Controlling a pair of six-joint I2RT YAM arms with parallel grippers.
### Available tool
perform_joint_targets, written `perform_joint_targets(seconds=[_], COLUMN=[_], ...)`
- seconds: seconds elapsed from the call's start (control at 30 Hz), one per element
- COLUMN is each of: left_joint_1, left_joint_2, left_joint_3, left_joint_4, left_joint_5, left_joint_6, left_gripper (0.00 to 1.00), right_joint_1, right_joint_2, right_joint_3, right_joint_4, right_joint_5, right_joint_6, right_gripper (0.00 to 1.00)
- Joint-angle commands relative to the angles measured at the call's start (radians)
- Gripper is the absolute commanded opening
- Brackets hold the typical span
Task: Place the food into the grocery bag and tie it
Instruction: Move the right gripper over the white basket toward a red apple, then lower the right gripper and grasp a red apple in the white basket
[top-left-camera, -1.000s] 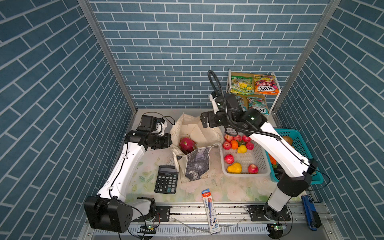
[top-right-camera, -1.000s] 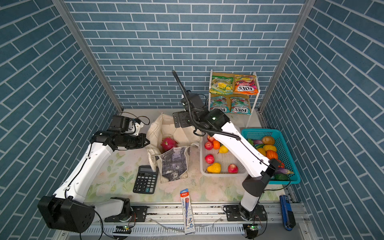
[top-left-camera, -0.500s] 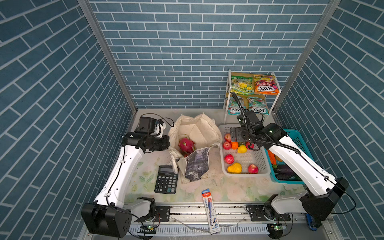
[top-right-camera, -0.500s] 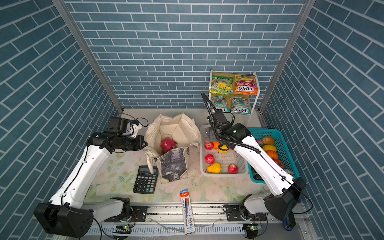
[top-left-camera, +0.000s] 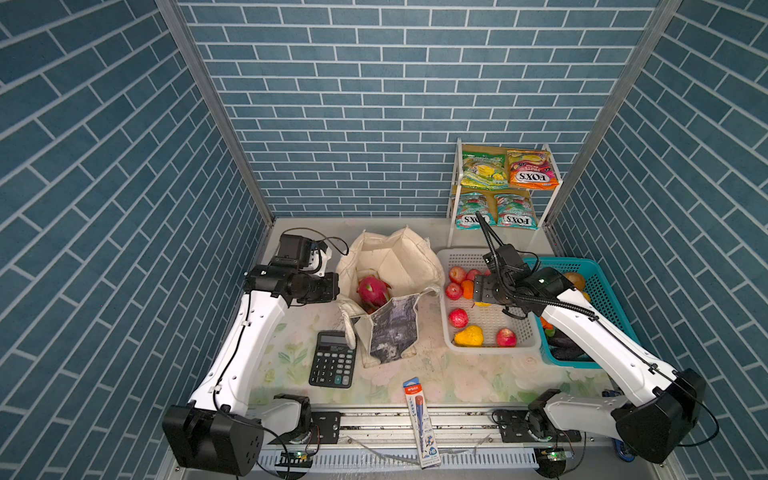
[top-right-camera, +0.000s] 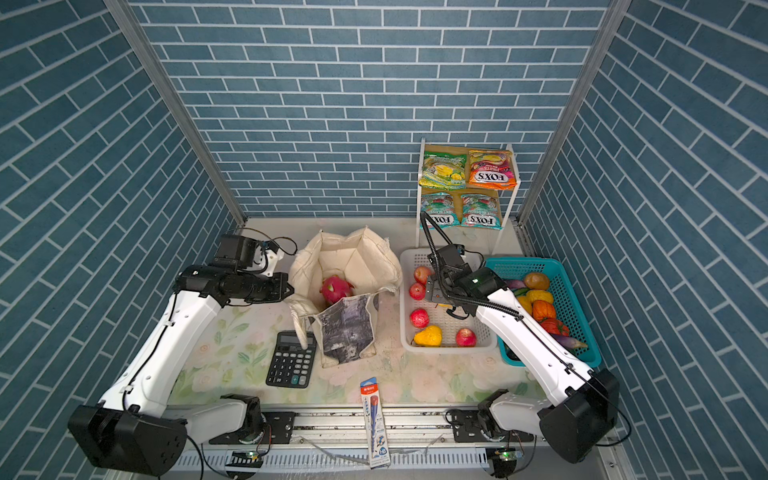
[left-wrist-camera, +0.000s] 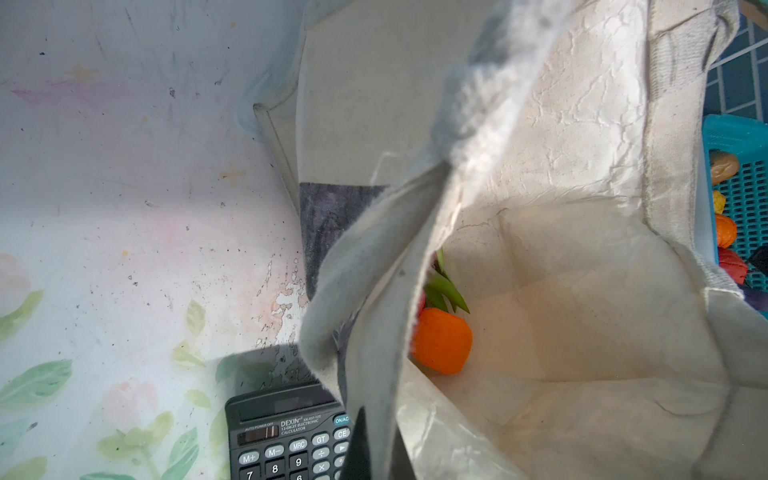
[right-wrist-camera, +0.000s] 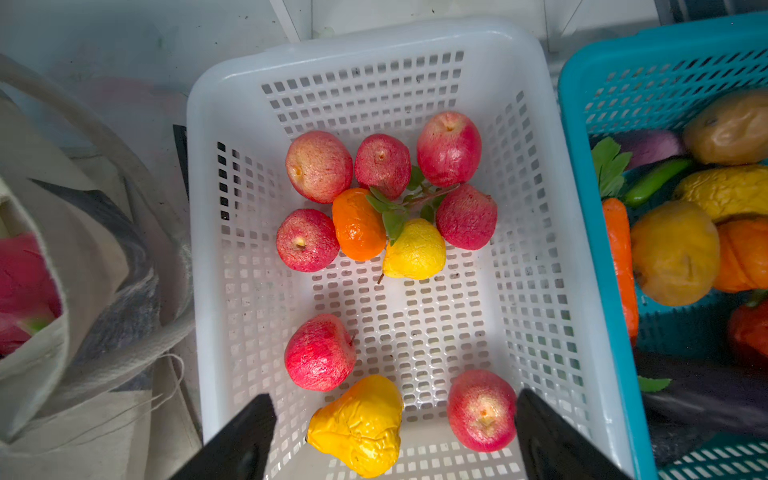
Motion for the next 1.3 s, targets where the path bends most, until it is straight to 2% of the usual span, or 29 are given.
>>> perform_joint_targets(seconds=[0.0,0.2,0.37,1.27], left_joint_1=[-0.003,-0.003,-0.003,-0.005], left_joint_2=[0.003,0.003,0.007,0.057], left_joint_3=[-0.010,-0.025,-0.028,0.049], left_joint_4=[-0.023,-0.009,-0.015,-0.046], left_joint_5=[0.007,0.006,0.003,0.007], left_joint_6=[0.011,0.006,0.011,0.013], left_gripper=[0.00,0.00,0.00,0.00], right_joint_1=[-0.010,-0.014,-0.011,-0.047], right_joint_2=[0.018,0.118,0.182,0.440], right_joint_3=[-0.031,-0.064,-0.086,-0.068], right_joint_4=[0.052,0.105,0.152,0.196], right_joint_5=[-0.070,-0.222,-0.290,-0.356], right_joint_6=[0.063,0.058,0.060,0.012], right_gripper=[0.86,0.85,0.85,0.85])
